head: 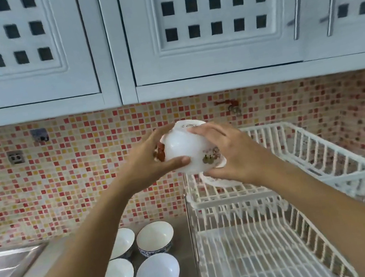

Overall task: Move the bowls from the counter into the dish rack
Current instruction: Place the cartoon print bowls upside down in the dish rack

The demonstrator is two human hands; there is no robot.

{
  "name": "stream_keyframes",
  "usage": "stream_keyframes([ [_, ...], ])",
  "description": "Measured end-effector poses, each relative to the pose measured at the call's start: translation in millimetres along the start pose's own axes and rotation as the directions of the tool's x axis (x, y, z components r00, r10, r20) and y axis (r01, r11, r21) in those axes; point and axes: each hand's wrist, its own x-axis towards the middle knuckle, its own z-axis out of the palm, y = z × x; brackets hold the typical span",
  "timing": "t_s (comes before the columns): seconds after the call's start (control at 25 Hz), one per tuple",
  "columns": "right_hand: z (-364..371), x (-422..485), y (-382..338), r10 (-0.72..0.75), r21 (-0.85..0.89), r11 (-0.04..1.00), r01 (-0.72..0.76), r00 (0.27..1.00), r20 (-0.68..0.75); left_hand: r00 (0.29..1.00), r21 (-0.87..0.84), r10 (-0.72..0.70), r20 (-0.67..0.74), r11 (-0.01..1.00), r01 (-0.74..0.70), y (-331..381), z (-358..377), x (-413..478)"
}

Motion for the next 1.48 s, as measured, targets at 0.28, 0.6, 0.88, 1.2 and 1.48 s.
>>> stream_keyframes([
  [0.28,0,-5,62,0.280,0.216,0.931,-0.293,0.956,0.089,0.977,-0.053,-0.065,-0.202,0.997,0.055,20,58,49],
  [0.6,26,1,139,0.341,0.492,0.810,-0.319,0.939,0.048,0.982,-0.052,-0.076,-0.170,0.996,0.069,30,103,81],
  [0.88,22,2,182,0.191,0.595,0.737,-0.320,0.944,0.270,0.975,-0.216,-0.013,0.221,0.974,0.062,-4,86,96],
  [1.2,49,2,196,0.119,0.516,0.779,-0.357,0.891,0.438,0.966,0.005,-0.080,0.245,0.997,0.081,-22,111,96],
  [1.48,56,13,194,0.164,0.417,0.843,-0.341,0.899,0.406,0.949,0.205,-0.134,0.287,0.976,0.075,-20,120,101],
])
